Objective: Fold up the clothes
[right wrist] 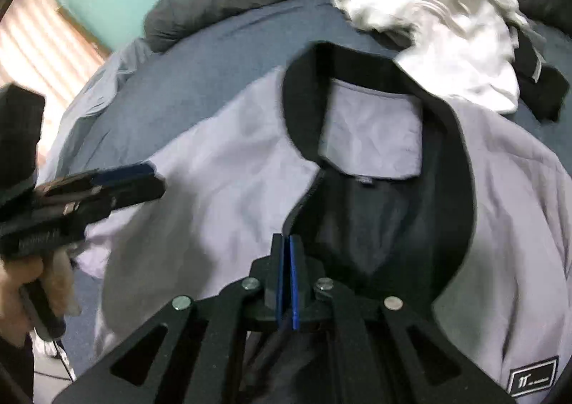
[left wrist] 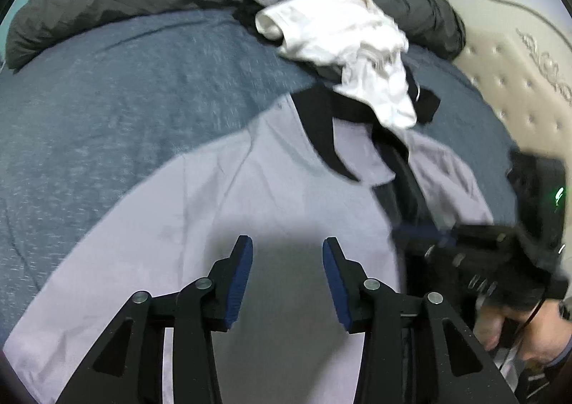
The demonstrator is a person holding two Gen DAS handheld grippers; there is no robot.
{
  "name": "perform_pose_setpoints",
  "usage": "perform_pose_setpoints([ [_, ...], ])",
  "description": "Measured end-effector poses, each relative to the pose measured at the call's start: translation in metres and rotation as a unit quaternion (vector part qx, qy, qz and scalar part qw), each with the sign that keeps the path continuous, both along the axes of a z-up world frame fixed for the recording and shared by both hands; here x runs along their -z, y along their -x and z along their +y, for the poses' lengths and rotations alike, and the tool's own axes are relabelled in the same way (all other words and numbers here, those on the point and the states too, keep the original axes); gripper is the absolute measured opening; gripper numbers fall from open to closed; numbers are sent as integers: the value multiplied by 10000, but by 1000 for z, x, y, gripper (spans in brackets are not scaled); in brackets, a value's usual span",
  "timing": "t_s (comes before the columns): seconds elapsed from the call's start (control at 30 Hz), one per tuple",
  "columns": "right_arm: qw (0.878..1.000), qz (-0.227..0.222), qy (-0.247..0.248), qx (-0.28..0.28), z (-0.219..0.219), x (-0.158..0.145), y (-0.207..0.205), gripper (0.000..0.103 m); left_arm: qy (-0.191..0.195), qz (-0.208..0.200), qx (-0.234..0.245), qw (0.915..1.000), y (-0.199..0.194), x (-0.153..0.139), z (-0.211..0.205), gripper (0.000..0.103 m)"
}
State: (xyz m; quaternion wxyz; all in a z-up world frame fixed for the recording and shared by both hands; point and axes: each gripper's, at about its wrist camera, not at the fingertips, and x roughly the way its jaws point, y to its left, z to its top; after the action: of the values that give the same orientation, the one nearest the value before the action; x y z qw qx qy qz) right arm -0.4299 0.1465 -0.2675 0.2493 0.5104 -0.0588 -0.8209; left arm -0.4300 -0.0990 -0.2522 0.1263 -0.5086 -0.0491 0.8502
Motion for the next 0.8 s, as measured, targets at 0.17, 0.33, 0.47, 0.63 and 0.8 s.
perform_pose_setpoints([
  [0.17,9960,336,172,808,62,-21,18,13,107,34,-216,9997,16,7,-8,50],
  [0.33,9936,311,94,1078,96,-28,39,25,214,177,-413,9988,34,1,-18,52],
  [0.47,9968,68,-16,791,85,-14,44,30,461,191,-438,9978,49,3,-17,54],
  [0.63,9963,163,-484,686,66,1,55,38,593,133,-387,9974,61,13,-14,54],
  [0.8,9936,121,-937,613,52,19,75,38,579,118,-354,9976,62,24,-15,54],
])
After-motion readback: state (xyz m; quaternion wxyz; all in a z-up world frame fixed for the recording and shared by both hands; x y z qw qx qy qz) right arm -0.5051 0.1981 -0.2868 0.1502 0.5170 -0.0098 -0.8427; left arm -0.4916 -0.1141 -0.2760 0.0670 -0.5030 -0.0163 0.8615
